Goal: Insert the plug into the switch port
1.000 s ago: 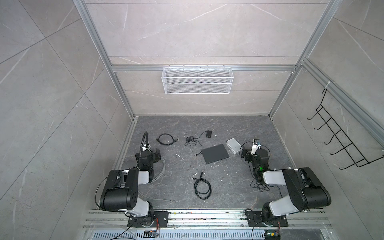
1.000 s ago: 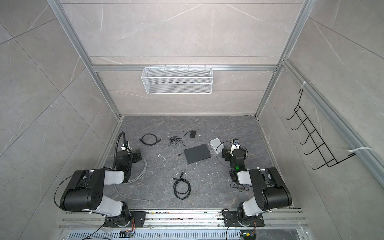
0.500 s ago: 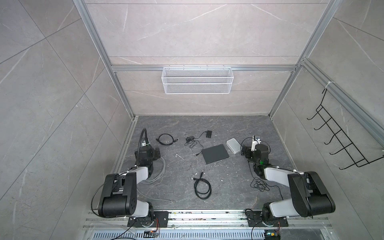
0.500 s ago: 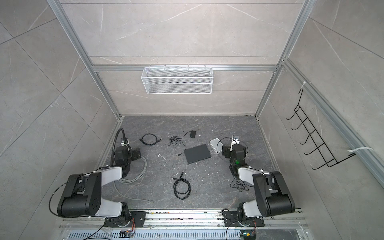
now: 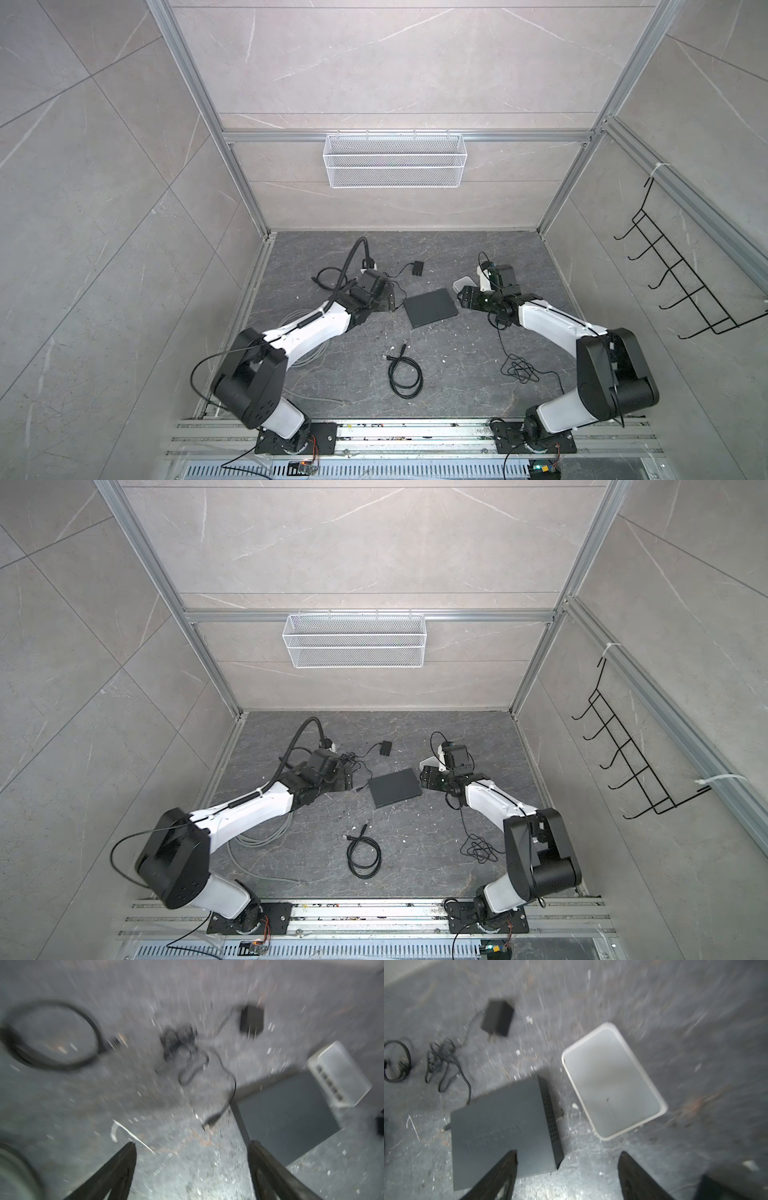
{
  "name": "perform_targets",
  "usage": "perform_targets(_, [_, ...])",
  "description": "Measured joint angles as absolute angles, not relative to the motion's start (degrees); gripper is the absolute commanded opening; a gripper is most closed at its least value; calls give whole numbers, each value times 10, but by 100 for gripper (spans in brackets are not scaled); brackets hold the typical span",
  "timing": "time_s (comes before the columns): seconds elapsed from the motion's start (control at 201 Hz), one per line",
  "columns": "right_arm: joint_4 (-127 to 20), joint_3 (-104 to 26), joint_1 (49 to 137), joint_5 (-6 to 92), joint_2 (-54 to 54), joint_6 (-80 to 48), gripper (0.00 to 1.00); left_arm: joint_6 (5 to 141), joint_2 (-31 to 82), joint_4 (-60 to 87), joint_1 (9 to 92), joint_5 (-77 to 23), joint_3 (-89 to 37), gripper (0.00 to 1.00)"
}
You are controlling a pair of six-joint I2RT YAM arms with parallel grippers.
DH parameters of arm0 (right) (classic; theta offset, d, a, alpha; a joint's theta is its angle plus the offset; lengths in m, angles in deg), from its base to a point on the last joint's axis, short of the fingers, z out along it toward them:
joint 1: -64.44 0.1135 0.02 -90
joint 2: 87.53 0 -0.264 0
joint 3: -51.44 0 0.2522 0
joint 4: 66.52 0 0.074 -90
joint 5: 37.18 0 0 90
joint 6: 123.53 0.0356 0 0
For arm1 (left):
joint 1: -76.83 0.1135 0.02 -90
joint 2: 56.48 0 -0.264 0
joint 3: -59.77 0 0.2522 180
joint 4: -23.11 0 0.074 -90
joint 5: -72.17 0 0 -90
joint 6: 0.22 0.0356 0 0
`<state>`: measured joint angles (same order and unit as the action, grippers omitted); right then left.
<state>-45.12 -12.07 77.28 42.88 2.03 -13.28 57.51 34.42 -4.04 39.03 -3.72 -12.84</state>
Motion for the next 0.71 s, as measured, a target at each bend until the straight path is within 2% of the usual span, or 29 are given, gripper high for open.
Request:
perform_targets(0.09, [-444,-138,773,408,51,-119,71,552,392,-61,384,-66,-150,82])
perform_targets(0.338, [-446,-149,784,380,77,-79,73,538,474,-92,378,-114,-243,83])
perform_targets(0.483, [-438,-149,793,378,77,-59,73,553,529,-115,378,-125,-344,78])
perform_targets(0.707, [-388,-146,793,377,63,-36,73,593,592,-134,388,-165,-422,74])
